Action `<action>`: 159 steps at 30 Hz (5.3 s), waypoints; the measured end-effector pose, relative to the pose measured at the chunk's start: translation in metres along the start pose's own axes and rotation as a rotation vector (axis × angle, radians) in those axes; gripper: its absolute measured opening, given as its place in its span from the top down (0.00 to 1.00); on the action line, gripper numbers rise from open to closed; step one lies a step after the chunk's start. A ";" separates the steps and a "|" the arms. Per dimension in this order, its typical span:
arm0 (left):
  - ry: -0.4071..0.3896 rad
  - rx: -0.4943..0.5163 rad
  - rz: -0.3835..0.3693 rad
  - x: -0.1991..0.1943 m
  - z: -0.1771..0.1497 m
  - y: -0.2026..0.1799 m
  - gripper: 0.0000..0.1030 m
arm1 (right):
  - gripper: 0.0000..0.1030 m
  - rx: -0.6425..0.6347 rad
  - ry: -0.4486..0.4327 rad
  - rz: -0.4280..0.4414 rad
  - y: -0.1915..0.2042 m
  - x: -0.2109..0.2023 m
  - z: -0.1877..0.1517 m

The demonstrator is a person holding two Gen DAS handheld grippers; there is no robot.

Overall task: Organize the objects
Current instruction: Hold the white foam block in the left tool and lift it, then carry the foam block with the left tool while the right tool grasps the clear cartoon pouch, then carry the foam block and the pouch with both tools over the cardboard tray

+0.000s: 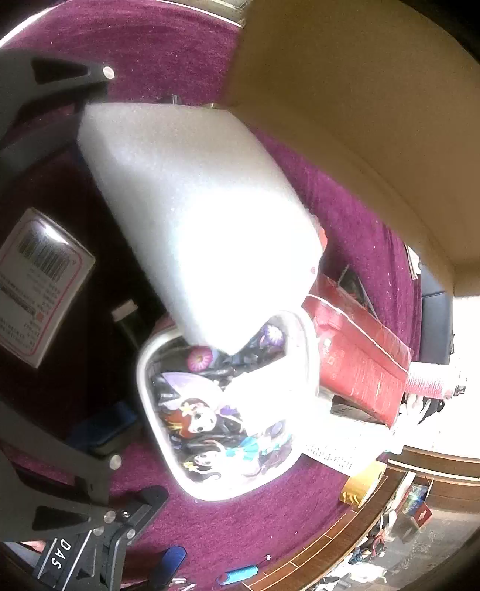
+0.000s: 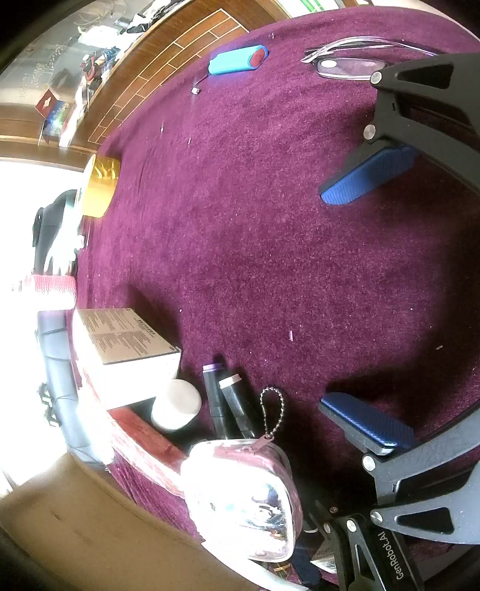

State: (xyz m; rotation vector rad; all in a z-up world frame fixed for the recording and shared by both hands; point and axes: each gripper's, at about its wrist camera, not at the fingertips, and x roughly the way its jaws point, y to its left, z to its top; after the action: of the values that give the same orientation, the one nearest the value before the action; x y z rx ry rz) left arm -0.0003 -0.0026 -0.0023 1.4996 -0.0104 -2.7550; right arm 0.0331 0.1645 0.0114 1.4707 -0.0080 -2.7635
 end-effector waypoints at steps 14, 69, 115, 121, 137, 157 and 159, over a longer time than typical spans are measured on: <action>0.000 -0.001 0.000 0.000 0.000 0.000 0.00 | 0.00 0.000 0.000 0.000 0.000 0.000 0.000; -0.262 0.030 -0.307 -0.061 -0.020 0.068 0.00 | 0.00 -0.087 -0.109 0.116 -0.002 -0.054 0.001; -0.235 -0.062 -0.158 -0.073 0.000 0.096 0.22 | 0.00 -0.238 -0.085 0.342 0.075 -0.056 0.011; -0.237 -0.055 -0.169 -0.072 -0.001 0.094 0.22 | 0.00 -0.258 -0.036 0.343 0.087 -0.038 0.027; -0.250 -0.081 -0.196 -0.078 0.001 0.099 0.21 | 0.00 -0.355 0.024 0.276 0.111 -0.026 0.026; -0.251 -0.077 -0.204 -0.082 -0.003 0.097 0.21 | 0.00 0.293 0.374 0.655 0.052 0.010 0.035; -0.256 -0.075 -0.202 -0.084 -0.003 0.098 0.21 | 0.00 0.289 0.351 0.602 0.062 0.011 0.047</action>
State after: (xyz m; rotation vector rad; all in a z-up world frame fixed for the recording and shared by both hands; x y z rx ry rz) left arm 0.0485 -0.0996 0.0676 1.1818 0.2535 -3.0474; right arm -0.0119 0.1024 0.0289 1.6448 -0.7388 -2.0653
